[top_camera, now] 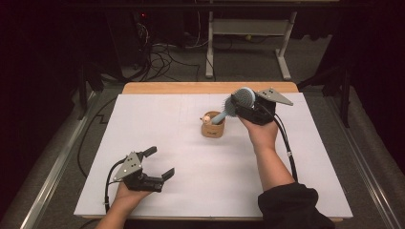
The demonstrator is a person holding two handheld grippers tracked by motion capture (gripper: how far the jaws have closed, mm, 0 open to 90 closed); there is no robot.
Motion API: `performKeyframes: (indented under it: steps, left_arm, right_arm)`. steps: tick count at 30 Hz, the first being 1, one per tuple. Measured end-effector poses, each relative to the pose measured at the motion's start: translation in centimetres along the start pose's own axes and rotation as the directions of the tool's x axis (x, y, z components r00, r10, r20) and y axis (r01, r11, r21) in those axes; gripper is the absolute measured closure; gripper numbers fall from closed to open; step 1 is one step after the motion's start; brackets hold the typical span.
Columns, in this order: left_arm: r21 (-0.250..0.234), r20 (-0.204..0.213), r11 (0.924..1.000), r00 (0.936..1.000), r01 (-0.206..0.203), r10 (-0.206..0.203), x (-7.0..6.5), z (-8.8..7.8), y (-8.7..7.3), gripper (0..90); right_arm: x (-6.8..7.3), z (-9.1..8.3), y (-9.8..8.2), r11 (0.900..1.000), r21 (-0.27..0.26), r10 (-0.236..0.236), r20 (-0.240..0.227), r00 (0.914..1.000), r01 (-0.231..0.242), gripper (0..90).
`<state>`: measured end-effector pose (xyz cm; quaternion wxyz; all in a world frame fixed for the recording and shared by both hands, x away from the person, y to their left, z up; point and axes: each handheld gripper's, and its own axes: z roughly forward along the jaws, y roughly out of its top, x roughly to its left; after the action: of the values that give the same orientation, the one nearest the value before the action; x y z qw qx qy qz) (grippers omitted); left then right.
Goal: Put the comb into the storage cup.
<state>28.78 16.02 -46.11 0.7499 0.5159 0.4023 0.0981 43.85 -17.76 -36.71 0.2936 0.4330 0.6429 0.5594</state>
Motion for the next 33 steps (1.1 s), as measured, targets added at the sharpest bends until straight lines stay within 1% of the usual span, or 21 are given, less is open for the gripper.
performKeyframes:
  steps: [5,7,11,26,29,33]
  left_arm:
    - [-0.004,-0.003,1.0000,1.0000,-0.002,0.002,0.02,0.00,0.01,0.7]
    - [-0.006,-0.004,1.0000,1.0000,-0.005,0.005,0.01,0.01,0.00,0.4]
    - [-0.005,-0.003,1.0000,1.0000,-0.005,0.005,-0.01,0.00,-0.01,0.4]
    - [-0.003,-0.001,1.0000,1.0000,-0.005,0.005,-0.03,0.02,-0.03,0.4]
    - [-0.003,-0.001,1.0000,1.0000,-0.004,0.004,-0.04,0.03,-0.06,0.4]
    - [-0.002,-0.001,1.0000,1.0000,-0.006,0.006,-0.05,0.07,-0.09,0.4]
  right_arm:
    - [0.04,0.05,-0.06,1.000,0.005,-0.004,0.000,1.0000,0.004,25.6]
    - [0.05,0.04,-0.07,1.000,0.004,-0.019,0.001,0.9998,0.019,25.1]
    - [0.03,0.02,-0.03,1.000,0.003,-0.026,-0.005,0.9996,0.026,22.5]
    - [-0.24,0.10,-0.12,1.000,0.016,-0.025,-0.003,0.9997,0.025,13.2]
    - [-0.31,0.08,-0.10,1.000,0.014,-0.028,-0.009,0.9996,0.028,10.6]
    - [-0.38,0.10,-0.11,1.000,0.018,-0.025,-0.012,0.9996,0.025,4.8]
